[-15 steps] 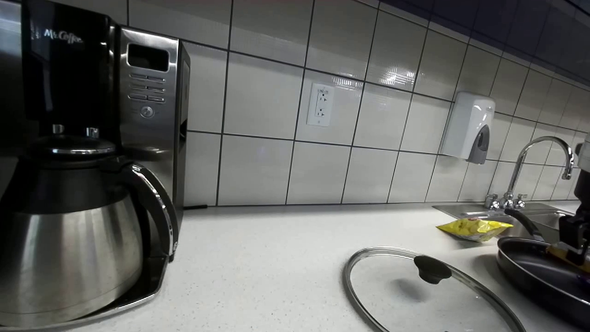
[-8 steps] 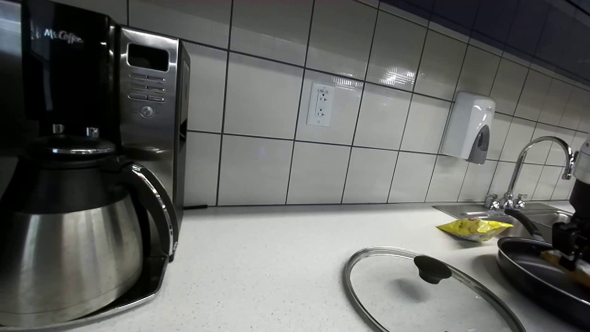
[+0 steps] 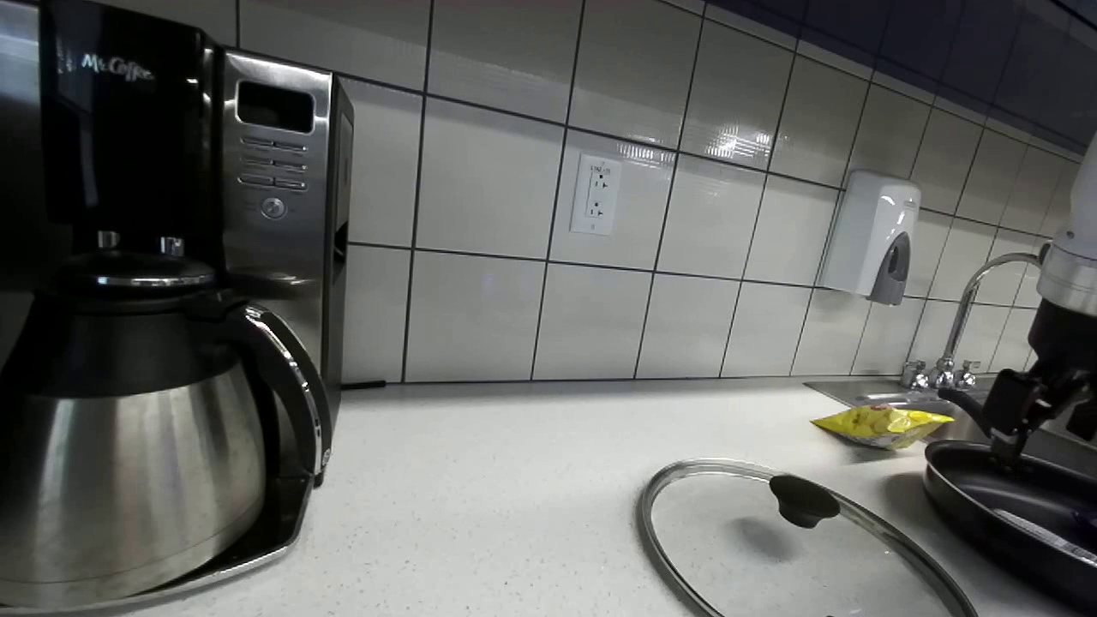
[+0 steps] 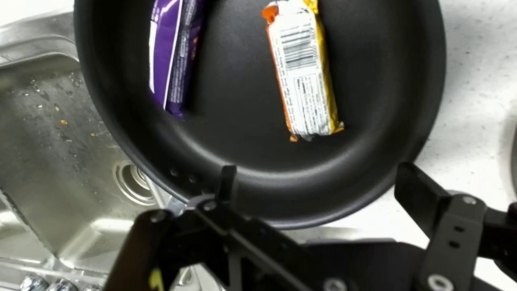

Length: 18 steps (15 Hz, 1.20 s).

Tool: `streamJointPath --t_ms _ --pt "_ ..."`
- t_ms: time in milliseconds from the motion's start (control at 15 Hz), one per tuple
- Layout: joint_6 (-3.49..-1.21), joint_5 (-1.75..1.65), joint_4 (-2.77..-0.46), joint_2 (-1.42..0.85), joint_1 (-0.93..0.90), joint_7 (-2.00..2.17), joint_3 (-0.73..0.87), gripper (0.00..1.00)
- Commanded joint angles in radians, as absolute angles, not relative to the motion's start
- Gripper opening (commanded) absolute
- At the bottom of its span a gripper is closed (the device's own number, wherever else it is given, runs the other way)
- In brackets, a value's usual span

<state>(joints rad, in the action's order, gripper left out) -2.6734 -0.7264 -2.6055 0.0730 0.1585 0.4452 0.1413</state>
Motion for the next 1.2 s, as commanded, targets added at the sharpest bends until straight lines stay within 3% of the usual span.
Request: streamJointPath --t_ms 0,1133 --pt "-2.604 -0.739 -2.631 0.161 0.116 0.534 0.059 1.00" --pt "-2.581 -0.581 -2.506 0.097 -0.088 0.425 -0.175 1.00"
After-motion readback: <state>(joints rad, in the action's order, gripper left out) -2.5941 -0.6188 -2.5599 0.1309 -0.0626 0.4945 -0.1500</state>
